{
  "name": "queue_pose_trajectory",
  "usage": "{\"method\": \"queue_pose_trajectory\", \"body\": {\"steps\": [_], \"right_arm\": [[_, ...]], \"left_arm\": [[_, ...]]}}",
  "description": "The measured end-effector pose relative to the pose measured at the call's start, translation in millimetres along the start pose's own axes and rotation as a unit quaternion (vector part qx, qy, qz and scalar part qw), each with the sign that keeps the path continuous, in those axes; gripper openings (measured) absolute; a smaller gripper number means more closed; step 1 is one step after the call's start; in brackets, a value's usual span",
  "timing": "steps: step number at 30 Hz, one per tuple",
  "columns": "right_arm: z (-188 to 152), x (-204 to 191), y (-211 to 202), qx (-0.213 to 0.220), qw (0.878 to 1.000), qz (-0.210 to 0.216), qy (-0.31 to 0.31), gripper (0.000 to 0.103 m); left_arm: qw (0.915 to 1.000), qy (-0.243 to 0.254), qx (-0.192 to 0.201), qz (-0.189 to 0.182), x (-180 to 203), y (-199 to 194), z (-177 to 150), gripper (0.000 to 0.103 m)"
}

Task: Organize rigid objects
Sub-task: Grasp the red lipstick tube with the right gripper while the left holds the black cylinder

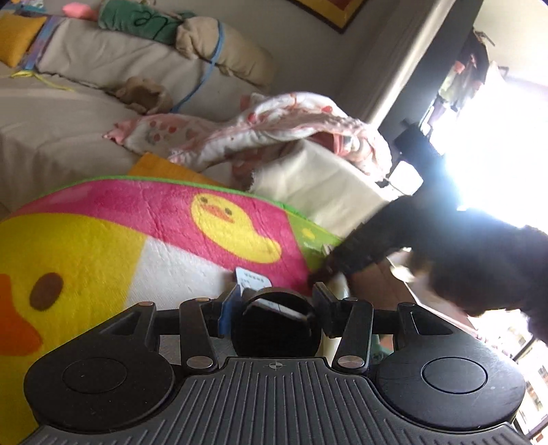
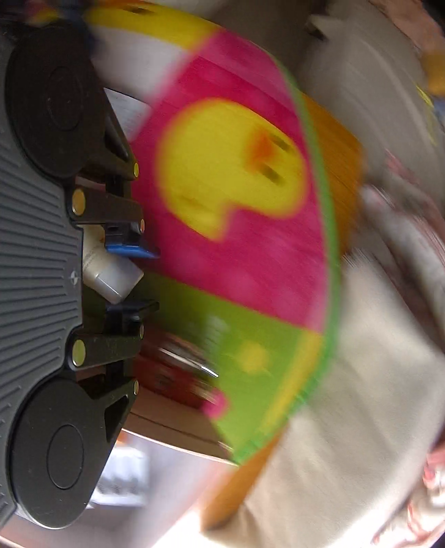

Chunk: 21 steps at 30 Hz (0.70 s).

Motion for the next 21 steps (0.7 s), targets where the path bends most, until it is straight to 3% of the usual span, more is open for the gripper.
{"method": "queue_pose_trajectory", "body": {"steps": [2,4,6,8,11,12,15,18,21], "right_arm": [[-15,-16,-13,-0.038,0.998,0.041,-0.036,0.026],[-13,-18,-31,-0.011,0.997,0.053,-0.053,0.028],[5,-4,-41,0.034,0.999,0.001,-0.041,0.033],[25,16,-34,0.044,0.998,-0.045,-0.003,0.033],[44,36,-11,0.037,0.992,-0.124,0.007,0.018],[48,42,-5,0.039,0.989,-0.14,0.007,0.018],[58,50,8,0.047,0.986,-0.162,0.009,0.018],[63,54,21,0.036,0.978,-0.203,-0.017,0.012],[62,50,30,0.023,0.975,-0.217,-0.039,0.007]], "left_arm": [[0.9999,-0.001,-0.012,-0.011,2,2,-4,0.052],[0.9995,0.003,-0.023,-0.023,5,5,-9,0.052],[0.9989,0.014,-0.031,-0.033,12,7,-13,0.052],[0.9982,0.025,-0.036,-0.04,19,5,-18,0.052],[0.9978,0.029,-0.042,-0.043,21,7,-21,0.05],[0.9978,0.026,-0.043,-0.044,21,8,-21,0.05],[0.9978,0.016,-0.047,-0.043,19,11,-20,0.05],[0.9978,0.011,-0.049,-0.044,18,11,-20,0.05],[0.9977,0.011,-0.049,-0.045,18,13,-19,0.05]]}}
Point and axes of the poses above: each gripper's, at about its wrist camera, not at the fingertips, and y roughly the way its jaws point, x to its right, z to its top, the point moved 4 cm from there along y, roughly the way its jaws point, and after that the axes turned 9 degrees about x, right-handed, at the moved point
